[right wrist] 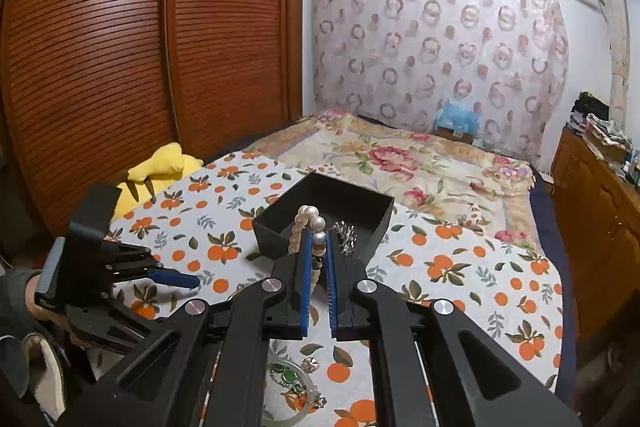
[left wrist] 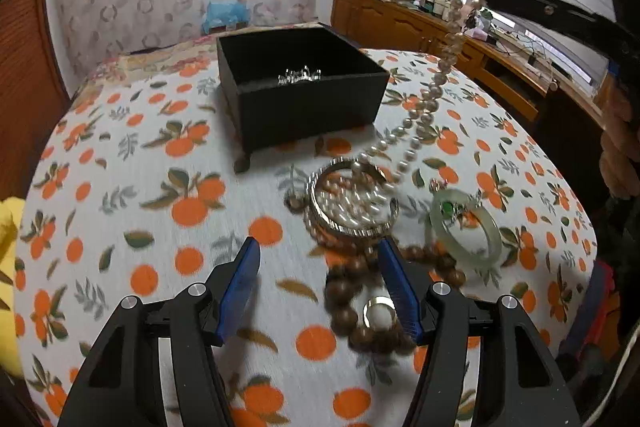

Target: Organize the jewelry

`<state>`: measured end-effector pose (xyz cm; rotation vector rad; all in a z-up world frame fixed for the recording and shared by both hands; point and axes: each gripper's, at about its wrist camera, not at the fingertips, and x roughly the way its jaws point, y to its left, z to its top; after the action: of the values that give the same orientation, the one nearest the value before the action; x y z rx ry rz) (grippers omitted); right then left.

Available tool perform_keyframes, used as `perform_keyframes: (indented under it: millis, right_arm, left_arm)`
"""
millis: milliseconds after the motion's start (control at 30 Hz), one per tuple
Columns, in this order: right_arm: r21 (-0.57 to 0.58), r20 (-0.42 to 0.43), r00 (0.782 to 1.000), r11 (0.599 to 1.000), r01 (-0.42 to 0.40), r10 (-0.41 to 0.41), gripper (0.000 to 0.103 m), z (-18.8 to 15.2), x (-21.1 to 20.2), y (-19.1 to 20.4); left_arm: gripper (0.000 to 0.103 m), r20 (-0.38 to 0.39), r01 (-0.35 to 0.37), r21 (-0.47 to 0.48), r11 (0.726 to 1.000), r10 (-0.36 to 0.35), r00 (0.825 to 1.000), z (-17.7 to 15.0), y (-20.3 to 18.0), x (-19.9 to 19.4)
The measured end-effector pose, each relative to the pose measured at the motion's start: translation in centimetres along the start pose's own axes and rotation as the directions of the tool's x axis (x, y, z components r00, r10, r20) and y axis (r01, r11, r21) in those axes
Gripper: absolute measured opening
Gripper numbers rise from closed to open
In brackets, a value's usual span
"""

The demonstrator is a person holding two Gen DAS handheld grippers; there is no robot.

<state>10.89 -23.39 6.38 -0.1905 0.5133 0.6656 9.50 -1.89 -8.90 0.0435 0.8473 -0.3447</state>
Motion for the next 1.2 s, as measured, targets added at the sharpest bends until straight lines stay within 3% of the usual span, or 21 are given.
perform_keyframes:
  millis: [233, 567, 633, 667, 900, 1200]
  right_arm:
    - [-0.002, 0.060, 0.998, 1.000, 0.016, -0.016, 0.008, 1.8, -1.8, -0.3]
    - [0.012, 0.126, 0.989, 0.997, 0.070, -0.071, 0.008, 3.2, -4.6, -2.0]
    - [0.013, 0.123, 0.989, 0.997, 0.079, -0.080, 0.008, 3.1, -4.6, -2.2]
    - [0.016, 0.120, 0.989, 0.996, 0.083, -0.084, 0.008, 3.0, -4.6, -2.4]
    - [0.027, 0.097, 0.991, 0.996, 0.087, -0.090, 0.008, 2.2, -3.9, -2.9]
    - [0.029, 0.088, 0.992, 0.996, 0.084, -0.086, 0.008, 2.1, -3.5, -2.4]
  left_arm:
    - [0.057, 0.012, 0.002, 0.023, 1.000, -0.003, 1.000, 1.8, -0.6, 1.0]
    - [0.029, 0.010, 0.030, 0.010, 1.000, -0.030, 1.000, 2.7, -0.1, 1.3]
    - [0.014, -0.002, 0.035, 0.009, 0.999, -0.035, 0.999, 2.9, -0.1, 1.8]
    - [0.012, -0.008, 0.033, 0.013, 0.999, -0.033, 0.999, 3.0, -0.2, 2.0]
    - [0.006, -0.034, 0.003, 0.047, 0.999, -0.001, 0.999, 3.3, -0.7, 3.2]
    - [0.002, -0.004, -0.006, 0.060, 0.998, 0.006, 1.000, 3.3, -1.0, 2.4]
